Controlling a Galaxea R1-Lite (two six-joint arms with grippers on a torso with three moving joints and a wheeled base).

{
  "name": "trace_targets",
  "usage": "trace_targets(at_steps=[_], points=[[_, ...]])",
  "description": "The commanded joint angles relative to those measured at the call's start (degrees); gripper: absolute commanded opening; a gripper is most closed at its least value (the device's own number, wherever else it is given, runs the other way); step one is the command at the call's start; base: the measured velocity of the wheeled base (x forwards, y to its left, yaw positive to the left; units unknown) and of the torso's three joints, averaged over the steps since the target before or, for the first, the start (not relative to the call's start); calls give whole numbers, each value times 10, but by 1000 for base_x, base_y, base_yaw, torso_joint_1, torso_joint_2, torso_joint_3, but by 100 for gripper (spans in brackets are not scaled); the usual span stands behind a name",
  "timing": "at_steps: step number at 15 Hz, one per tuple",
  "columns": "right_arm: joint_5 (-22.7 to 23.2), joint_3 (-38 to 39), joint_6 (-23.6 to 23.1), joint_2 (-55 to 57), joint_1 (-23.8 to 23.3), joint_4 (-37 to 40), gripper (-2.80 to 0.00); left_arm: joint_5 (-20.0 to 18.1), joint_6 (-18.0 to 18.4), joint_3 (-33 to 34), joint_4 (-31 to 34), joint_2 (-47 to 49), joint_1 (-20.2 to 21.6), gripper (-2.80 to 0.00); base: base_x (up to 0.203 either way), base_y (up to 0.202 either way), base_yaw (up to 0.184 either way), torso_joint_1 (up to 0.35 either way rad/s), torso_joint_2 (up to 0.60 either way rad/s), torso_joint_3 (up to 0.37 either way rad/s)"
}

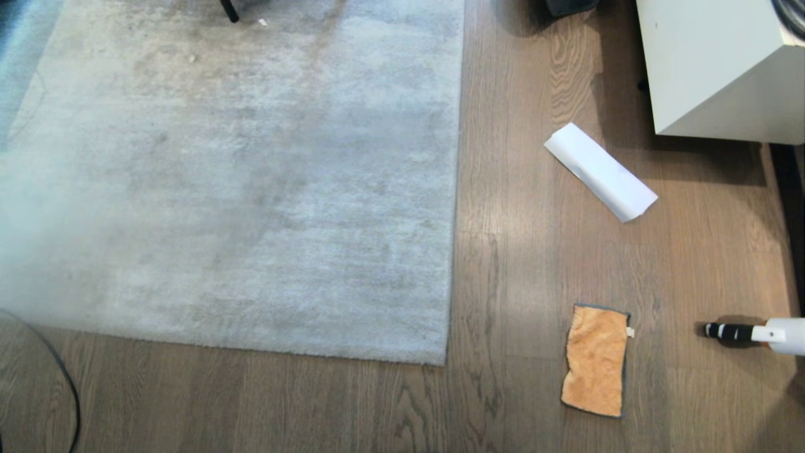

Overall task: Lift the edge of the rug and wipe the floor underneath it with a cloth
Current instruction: Lift up the carpet

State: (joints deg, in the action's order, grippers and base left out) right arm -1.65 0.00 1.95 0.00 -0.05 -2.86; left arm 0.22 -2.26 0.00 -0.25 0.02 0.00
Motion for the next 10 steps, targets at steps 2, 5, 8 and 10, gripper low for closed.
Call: trace_targets(at_steps=[2,5,8,10], points=[[0,0,1,1,0,0,-280,0,0,0,0,0,0,-280,0,0,0,7,4,-200],[0,0,0,1,0,0,-280,0,0,0,0,0,0,-280,0,0,0,1,5,-195],[0,0,0,1,0,0,-280,0,0,0,0,0,0,-280,0,0,0,1,4,-198],[0,0,0,0,0,0,-280,0,0,0,0,0,0,-280,0,0,0,0,5,-199]])
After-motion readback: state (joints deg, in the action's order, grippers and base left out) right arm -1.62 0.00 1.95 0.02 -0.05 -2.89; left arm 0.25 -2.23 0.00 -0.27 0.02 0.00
